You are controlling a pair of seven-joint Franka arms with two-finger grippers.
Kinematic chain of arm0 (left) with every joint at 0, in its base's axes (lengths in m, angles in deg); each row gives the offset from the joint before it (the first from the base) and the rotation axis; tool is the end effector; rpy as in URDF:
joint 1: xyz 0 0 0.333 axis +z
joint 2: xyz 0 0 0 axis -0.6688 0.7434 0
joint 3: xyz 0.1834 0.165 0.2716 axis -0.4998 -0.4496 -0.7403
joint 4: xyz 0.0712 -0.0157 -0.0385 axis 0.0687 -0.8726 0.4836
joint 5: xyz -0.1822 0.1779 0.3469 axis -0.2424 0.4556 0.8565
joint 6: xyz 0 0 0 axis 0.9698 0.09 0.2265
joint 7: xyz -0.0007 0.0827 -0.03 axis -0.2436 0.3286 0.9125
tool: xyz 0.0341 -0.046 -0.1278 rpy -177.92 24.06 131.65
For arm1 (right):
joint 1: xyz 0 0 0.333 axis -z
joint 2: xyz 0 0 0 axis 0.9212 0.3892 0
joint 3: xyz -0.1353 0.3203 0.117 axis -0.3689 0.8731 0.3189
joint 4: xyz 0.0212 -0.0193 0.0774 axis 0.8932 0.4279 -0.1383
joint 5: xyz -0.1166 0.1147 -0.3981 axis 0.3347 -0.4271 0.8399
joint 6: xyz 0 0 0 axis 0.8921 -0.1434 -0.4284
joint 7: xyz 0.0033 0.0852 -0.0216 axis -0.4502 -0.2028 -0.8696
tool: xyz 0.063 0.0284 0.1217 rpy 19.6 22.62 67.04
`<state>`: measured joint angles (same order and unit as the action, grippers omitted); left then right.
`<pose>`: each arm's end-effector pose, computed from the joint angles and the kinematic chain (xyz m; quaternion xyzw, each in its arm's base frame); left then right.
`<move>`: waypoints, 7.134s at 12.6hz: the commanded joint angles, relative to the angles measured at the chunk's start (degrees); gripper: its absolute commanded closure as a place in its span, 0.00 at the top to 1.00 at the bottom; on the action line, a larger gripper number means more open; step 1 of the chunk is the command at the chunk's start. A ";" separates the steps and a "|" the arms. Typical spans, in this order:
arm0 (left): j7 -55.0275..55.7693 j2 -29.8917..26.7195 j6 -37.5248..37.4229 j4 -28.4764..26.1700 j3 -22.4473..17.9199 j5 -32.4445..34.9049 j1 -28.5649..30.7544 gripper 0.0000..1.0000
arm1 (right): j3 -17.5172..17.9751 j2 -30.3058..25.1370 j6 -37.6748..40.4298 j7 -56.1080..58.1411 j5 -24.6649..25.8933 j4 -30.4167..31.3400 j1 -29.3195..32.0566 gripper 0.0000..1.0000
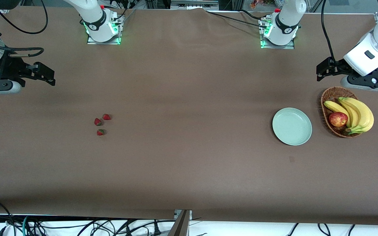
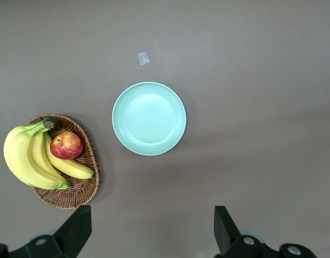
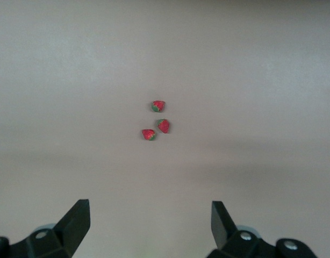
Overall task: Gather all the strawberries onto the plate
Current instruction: 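Reach the right gripper down to the three red strawberries, then grasp one strawberry with the right gripper and lift it, then set the strawberry mid-table with the right gripper while the left gripper approaches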
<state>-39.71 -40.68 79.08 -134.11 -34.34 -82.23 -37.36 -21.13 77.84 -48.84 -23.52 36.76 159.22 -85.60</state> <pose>0.5899 -0.0657 0.6225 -0.9964 0.0737 0.0382 0.0180 0.6203 0.0725 0.6369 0.9992 0.0320 -0.0211 0.0085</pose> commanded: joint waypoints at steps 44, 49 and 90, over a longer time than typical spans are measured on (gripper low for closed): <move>0.21 3.62 -2.23 2.79 1.08 1.88 -0.66 1.00 | 2.54 19.49 -49.11 -0.82 -8.36 35.43 -0.84 0.88; 0.12 3.62 -2.23 3.94 0.99 1.88 -0.40 1.00 | 3.06 20.02 -51.31 -0.82 -10.38 36.92 -0.84 0.83; -0.85 8.00 -2.58 3.85 1.08 0.83 -0.92 1.00 | 12.40 42.45 -67.45 -61.03 -18.23 -3.77 -28.88 0.99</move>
<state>-39.81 -35.95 77.39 -131.65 -33.60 -81.92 -37.94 -5.65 123.38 -123.89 -85.59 15.36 155.31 -115.25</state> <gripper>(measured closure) 0.000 0.004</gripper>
